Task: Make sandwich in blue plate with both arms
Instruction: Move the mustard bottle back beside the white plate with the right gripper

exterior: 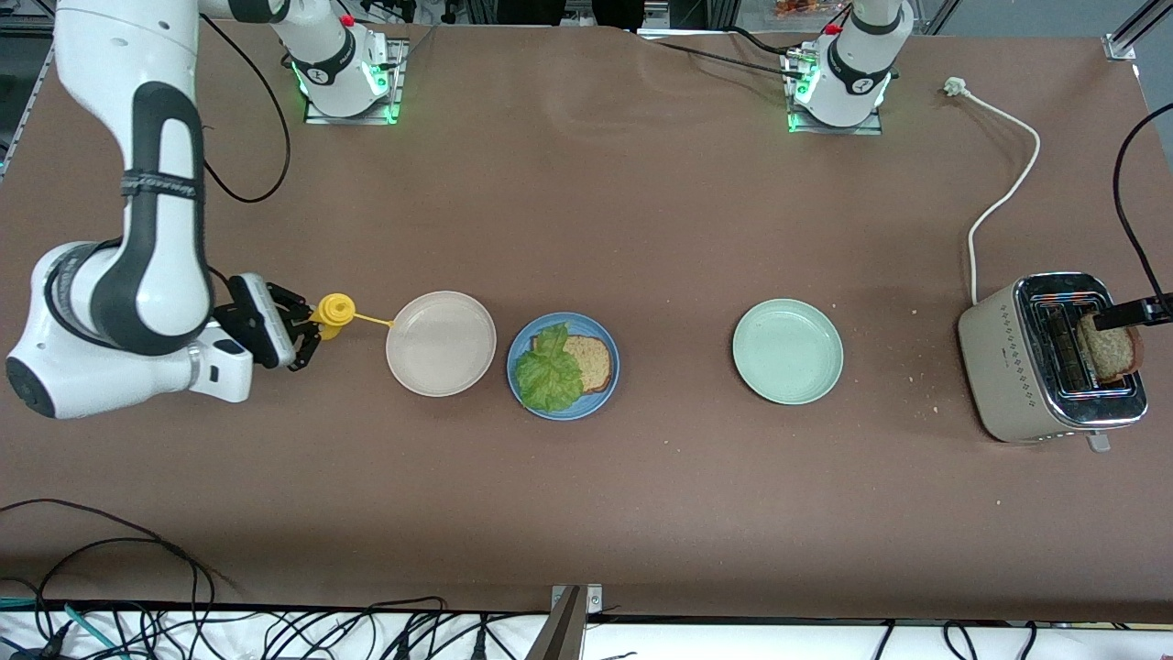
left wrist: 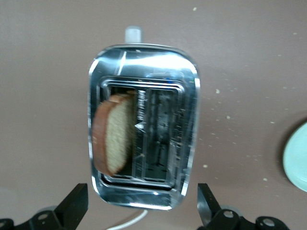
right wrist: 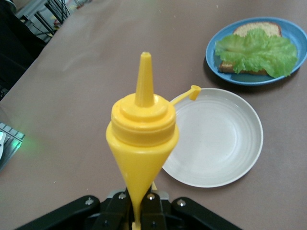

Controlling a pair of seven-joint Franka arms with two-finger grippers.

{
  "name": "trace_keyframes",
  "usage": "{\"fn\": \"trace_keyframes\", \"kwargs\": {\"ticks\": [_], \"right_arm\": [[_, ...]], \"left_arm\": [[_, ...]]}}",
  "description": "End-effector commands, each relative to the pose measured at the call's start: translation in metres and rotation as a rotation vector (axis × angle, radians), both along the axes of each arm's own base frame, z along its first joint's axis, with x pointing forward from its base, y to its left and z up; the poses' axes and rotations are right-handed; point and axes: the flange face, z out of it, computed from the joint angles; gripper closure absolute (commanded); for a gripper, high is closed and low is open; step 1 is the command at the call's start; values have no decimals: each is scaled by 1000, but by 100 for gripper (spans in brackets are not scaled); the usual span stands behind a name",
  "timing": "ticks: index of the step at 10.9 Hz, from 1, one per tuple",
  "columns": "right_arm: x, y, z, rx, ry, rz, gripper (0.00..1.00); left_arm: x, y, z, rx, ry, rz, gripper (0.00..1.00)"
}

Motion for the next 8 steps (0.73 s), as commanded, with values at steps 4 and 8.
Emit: {"fn": "trace_keyframes", "kwargs": {"ticks": [4,8], "right_arm": [[-11,-64,-80,286,-4,62,100],[-15,-82,-119,348,-11,65,100]], "left_arm": [[4,73,-54,-6,-10,-53,0],[6,75,-69,-6,0,-53,0]]}}
